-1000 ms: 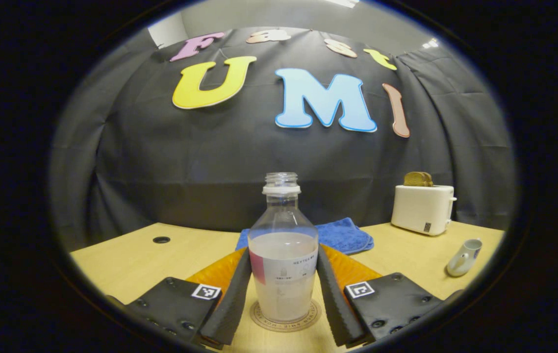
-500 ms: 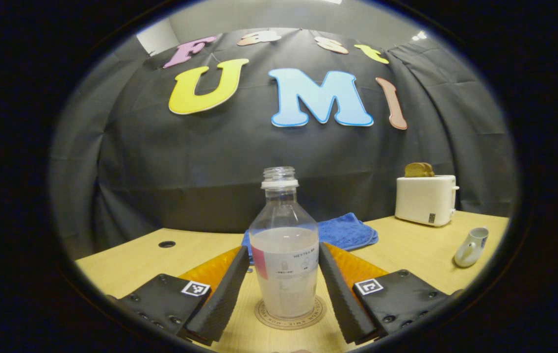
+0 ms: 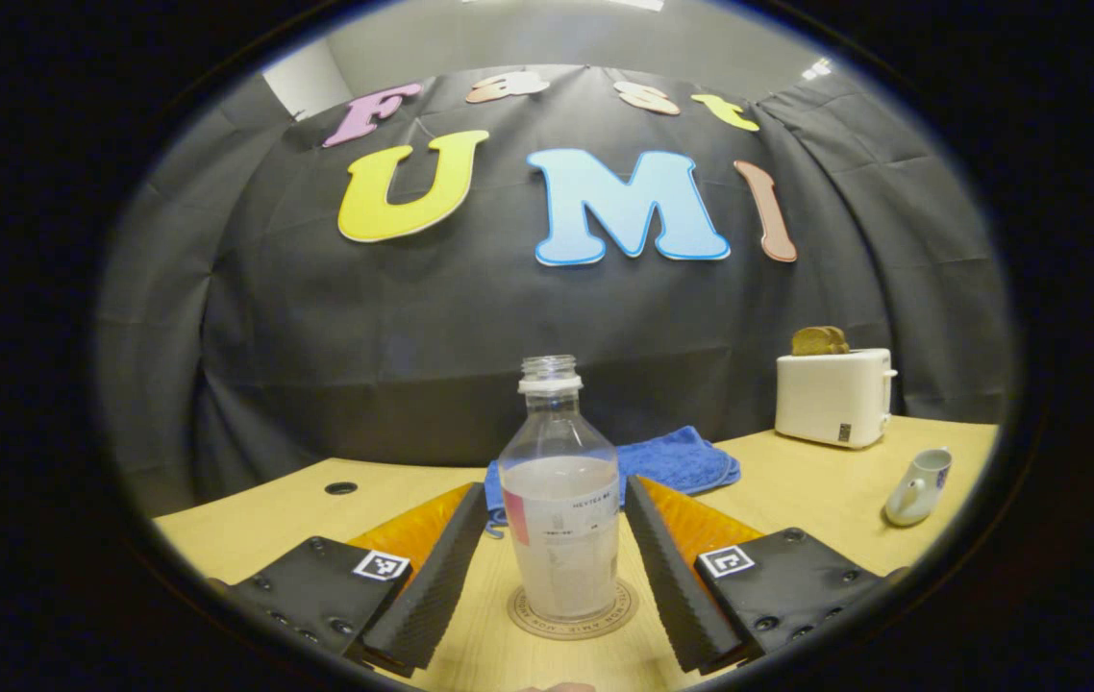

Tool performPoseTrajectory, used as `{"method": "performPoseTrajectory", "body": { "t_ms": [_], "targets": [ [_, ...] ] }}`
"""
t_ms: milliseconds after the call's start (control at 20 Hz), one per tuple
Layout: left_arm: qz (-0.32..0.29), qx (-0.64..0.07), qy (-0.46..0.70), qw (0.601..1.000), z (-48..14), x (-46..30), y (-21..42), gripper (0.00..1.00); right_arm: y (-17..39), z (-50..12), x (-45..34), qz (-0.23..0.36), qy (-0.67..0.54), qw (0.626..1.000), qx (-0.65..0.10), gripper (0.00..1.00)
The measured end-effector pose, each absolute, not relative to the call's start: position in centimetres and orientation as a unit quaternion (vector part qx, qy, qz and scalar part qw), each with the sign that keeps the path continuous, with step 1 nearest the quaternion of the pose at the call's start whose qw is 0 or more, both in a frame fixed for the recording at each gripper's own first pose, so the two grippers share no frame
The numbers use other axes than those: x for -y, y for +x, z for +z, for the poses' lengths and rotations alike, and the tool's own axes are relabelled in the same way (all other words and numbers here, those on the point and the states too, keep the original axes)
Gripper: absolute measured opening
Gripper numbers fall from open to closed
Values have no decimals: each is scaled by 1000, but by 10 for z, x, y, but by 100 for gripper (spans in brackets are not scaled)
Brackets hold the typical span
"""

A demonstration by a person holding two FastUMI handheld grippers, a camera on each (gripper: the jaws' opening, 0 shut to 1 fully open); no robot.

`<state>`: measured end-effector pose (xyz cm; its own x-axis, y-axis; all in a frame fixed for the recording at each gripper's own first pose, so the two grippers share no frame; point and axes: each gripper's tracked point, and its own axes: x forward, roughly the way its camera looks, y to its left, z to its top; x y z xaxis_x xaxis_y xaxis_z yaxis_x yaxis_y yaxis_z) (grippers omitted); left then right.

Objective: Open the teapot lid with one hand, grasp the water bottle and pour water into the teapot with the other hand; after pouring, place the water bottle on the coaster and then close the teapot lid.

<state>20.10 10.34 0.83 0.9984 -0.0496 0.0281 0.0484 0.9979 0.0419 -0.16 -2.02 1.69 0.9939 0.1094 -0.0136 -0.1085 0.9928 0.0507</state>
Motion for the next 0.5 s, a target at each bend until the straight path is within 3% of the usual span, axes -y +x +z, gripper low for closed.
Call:
{"method": "performPoseTrajectory", "body": {
  "t_ms": [250, 500],
  "targets": [
    [-22, 23, 22, 999, 21, -103, 175, 99, -6, 23, 23, 49, 21, 999, 0, 1],
    [-41, 44, 22, 998, 41, -95, 111, 99, 9, 36, 30, 47, 14, 999, 22, 1]
  ]
}}
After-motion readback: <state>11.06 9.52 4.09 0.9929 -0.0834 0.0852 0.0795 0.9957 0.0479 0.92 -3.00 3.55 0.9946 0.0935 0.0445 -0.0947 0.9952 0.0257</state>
